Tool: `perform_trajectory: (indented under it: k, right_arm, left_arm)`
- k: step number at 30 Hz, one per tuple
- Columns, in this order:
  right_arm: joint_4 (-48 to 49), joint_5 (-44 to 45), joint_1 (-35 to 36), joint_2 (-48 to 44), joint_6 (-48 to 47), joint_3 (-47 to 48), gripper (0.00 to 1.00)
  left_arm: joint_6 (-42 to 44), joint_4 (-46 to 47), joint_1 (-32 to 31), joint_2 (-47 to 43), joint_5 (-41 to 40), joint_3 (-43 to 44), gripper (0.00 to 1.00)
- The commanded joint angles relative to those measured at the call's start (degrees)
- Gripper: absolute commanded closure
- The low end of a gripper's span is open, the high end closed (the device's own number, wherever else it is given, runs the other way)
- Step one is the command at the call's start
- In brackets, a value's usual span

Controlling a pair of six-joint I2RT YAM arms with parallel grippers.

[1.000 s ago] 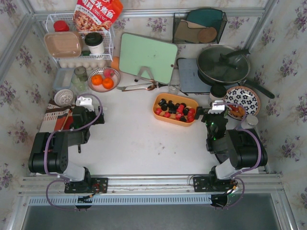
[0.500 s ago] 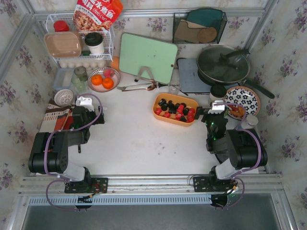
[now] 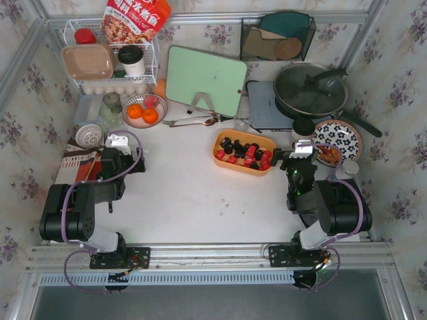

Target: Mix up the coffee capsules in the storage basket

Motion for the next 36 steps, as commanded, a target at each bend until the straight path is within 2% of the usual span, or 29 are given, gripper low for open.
perform_trajectory:
  k: [1,36]
  right_arm:
    - [0.6,-0.4,0.0,0.1,0.0,0.3,0.00]
    - [0.0,-0.5,-0.1,0.2,0.0,0.7,0.00]
  left_arm:
    - [0.4,1.3,0.0,-0.3,0.1,0.3,0.00]
    - [0.4,1.3,0.0,-0.3,0.1,0.3,0.00]
